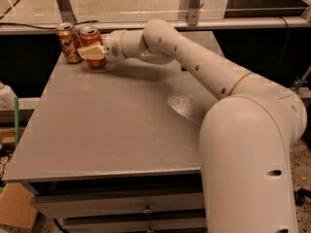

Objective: Move coke can near orange can

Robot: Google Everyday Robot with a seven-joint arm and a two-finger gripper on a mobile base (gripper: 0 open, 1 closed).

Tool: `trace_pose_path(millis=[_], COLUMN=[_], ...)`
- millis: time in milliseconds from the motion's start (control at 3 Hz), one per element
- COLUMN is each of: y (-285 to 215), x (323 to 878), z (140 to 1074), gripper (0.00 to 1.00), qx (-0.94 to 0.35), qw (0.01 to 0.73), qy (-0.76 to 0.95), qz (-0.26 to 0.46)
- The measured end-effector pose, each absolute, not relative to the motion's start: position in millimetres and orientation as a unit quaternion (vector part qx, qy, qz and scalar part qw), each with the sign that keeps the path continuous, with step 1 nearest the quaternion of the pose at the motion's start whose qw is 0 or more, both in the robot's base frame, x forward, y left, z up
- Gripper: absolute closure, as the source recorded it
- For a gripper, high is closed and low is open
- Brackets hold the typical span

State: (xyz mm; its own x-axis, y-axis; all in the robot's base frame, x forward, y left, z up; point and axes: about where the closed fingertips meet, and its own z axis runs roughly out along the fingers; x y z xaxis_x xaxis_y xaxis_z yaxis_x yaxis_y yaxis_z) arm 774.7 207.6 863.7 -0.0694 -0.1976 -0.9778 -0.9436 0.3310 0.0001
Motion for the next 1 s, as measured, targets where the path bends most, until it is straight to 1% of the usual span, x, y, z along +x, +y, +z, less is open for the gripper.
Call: trace_pose_path(millis=[667,1000], y=[207.7,208.2], x=[774.5,773.1], z=[865.6,865.0], gripper=[0.37,0.15], qx=[-0.45,-0.451], qw=[0.513,0.512], qy=[0.634,0.633], qz=[0.364,0.366])
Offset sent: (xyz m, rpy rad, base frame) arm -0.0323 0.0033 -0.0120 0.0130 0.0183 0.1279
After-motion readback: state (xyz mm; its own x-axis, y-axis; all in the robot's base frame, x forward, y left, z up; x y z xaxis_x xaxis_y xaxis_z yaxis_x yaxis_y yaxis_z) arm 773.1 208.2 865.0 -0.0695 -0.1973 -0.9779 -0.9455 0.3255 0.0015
